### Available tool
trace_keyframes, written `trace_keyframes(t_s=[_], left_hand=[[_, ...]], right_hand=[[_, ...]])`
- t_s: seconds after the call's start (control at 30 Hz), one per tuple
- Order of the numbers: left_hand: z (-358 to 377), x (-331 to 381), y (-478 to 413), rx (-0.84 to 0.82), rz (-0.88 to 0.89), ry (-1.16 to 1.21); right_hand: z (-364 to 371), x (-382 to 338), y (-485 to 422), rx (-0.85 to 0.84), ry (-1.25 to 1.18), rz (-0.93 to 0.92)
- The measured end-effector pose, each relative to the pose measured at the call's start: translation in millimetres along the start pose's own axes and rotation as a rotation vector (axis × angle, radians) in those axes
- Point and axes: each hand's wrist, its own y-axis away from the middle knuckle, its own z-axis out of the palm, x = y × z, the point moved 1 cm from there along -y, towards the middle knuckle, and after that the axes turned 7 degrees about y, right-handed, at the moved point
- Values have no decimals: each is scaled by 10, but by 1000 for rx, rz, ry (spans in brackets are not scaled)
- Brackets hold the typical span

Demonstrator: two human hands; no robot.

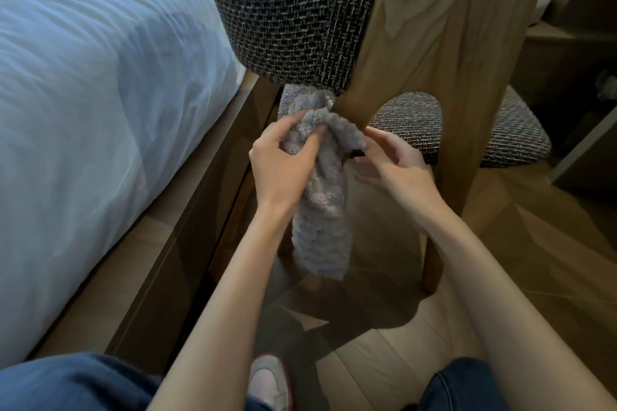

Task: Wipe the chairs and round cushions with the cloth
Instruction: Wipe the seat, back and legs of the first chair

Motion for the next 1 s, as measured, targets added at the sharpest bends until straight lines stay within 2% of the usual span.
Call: trace_keyframes(t_s=[0.13, 0.27, 0.37, 0.47, 0.57, 0.7, 0.77, 0.83, 0.9, 1.0], left_hand=[[40, 150, 32, -71, -11, 98], [-41, 178, 21, -300, -88, 135], [-146, 161, -44, -449, -7, -190], [-247, 182, -54, -512, 56, -517], [-353, 274, -44, -580, 89, -646], [-485, 399, -136, -779, 34, -758], [-520, 386, -167, -722, 14, -756], [-493, 348, -195, -530, 17, -665], [-390, 309, -245, -294, -34, -531], [-175, 196, -306, -69, -259, -351]], right_hand=[[-79, 4, 157, -82, -19, -54], [-120, 8, 175, 38, 94, -195], [-205, 16, 205, 133, 173, -199], [-235, 1, 302, 132, 293, -255], [-206, 12, 371, 213, 371, -271], [-165, -44, 429, 330, 366, -216], [-142, -69, 434, 311, 263, -167], [-126, -88, 391, 285, 138, -75], [-95, -117, 284, 303, -131, 68], [30, -143, 120, 416, -580, 230]])
